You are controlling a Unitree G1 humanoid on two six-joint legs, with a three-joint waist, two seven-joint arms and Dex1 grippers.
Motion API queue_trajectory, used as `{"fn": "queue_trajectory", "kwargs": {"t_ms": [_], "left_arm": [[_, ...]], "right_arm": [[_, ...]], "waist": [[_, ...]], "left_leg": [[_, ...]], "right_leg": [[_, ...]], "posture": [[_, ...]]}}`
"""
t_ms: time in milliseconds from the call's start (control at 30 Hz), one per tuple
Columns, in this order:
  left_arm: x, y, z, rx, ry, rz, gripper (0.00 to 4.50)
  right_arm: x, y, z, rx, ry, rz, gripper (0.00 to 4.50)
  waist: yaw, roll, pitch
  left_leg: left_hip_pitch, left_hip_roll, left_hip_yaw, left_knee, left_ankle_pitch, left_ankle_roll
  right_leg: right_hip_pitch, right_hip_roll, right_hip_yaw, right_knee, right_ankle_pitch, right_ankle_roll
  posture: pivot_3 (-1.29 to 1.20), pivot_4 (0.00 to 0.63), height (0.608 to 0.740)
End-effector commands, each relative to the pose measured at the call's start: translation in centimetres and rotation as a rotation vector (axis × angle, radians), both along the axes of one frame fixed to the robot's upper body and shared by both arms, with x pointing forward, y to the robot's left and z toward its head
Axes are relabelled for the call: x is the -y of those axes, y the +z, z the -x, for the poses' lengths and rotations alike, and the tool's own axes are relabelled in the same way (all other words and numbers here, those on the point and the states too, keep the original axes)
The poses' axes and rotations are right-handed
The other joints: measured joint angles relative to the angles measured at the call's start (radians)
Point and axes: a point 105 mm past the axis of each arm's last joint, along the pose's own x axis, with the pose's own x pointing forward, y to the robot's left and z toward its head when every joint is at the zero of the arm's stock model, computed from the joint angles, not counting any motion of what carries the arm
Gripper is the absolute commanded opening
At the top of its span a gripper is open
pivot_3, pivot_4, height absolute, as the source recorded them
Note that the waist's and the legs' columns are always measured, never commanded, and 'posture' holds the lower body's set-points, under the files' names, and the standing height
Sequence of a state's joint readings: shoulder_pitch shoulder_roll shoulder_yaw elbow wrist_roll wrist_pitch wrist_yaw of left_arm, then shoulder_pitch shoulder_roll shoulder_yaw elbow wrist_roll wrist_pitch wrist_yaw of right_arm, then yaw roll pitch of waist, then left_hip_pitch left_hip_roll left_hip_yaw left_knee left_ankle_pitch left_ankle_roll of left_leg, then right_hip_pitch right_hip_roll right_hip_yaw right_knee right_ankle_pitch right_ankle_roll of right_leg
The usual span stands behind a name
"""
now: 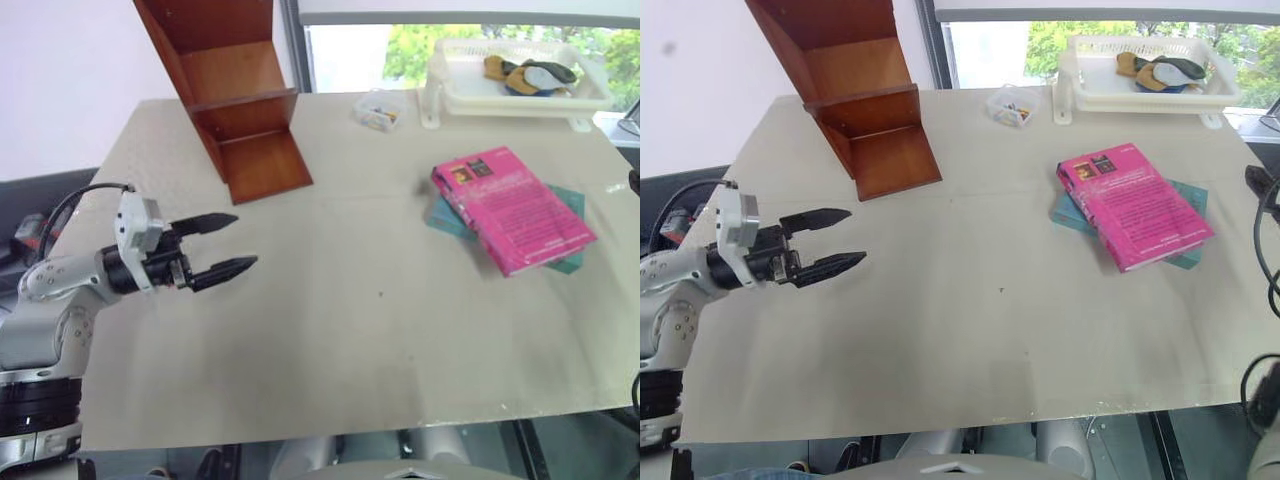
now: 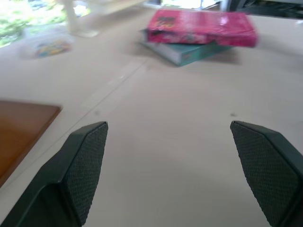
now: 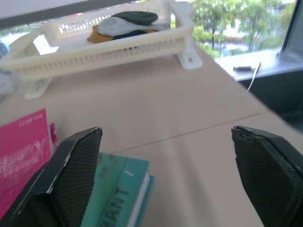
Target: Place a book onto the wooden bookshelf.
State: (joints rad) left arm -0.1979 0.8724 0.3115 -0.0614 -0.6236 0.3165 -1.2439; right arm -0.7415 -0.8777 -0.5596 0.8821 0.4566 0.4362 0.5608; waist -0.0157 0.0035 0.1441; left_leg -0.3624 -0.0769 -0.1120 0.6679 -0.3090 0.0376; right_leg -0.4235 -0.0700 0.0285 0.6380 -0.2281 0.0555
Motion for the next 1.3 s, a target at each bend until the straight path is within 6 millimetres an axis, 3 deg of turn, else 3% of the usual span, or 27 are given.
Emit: {"fn": "queue_trajectory", "kwargs": {"t_ms": [33,133,300,367,667,1000,1300], "left_arm": [[0.3,1.5,0.2,0.059,-0.028,-0.017,4.42],[0.5,1.6,0.1,0.072,-0.028,-0.025,4.42],[0.7,1.6,0.6,0.079,-0.023,-0.028,4.42],[0.3,1.6,0.9,0.082,0.0,-0.034,4.42],[-0.7,1.3,2.1,0.077,0.066,-0.045,4.42],[-1.2,1.1,2.9,0.069,0.108,-0.059,4.42],[-1.2,1.2,2.7,0.071,0.105,-0.058,4.42]], "right_arm": [[0.4,0.2,-0.5,0.043,0.005,-0.19,4.5],[-0.9,-1.0,-1.4,0.045,0.047,-0.318,4.5],[-1.9,-3.4,-2.1,-0.03,0.028,-0.332,4.5],[-3.5,-4.0,-2.6,-0.041,0.106,-0.368,4.5],[-8.7,-5.1,-3.6,-0.097,0.382,-0.402,4.5],[-13.1,-6.6,-3.6,-0.157,0.617,-0.397,4.5],[-15.4,-6.6,-3.8,-0.161,0.712,-0.42,4.5]], "waist": [[-0.001,0.0,0.0],[-0.001,0.0,0.0],[-0.003,0.0,0.001],[-0.003,0.0,0.001],[-0.018,0.0,0.001],[-0.026,0.0,0.001],[-0.026,0.0,0.001]], "left_leg": [[-0.001,0.0,0.0,0.0,0.0,0.0],[-0.002,0.0,0.001,-0.001,0.0,0.0],[-0.003,0.0,0.001,-0.001,0.0,0.001],[-0.003,0.0,0.001,-0.001,0.0,0.001],[-0.002,0.001,0.003,0.0,0.0,0.001],[-0.002,0.001,0.004,0.0,0.0,0.0],[-0.001,0.001,0.004,0.001,0.0,0.0]], "right_leg": [[0.0,0.0,0.0,-0.001,0.0,0.0],[-0.001,0.0,0.0,-0.003,0.0,0.0],[-0.001,0.0,0.0,-0.005,0.0,0.0],[-0.001,0.0,0.0,-0.005,0.0,0.0],[-0.002,0.0,0.002,-0.001,0.0,0.0],[-0.002,0.001,0.003,0.0,0.0,0.0],[-0.002,0.0,0.003,0.002,0.0,0.0]], "posture": [[0.0,0.15,0.74],[0.0,0.15,0.74],[0.0,0.15,0.74],[0.0,0.15,0.74],[0.0,0.15,0.74],[0.0,0.15,0.74],[0.0,0.15,0.74]]}}
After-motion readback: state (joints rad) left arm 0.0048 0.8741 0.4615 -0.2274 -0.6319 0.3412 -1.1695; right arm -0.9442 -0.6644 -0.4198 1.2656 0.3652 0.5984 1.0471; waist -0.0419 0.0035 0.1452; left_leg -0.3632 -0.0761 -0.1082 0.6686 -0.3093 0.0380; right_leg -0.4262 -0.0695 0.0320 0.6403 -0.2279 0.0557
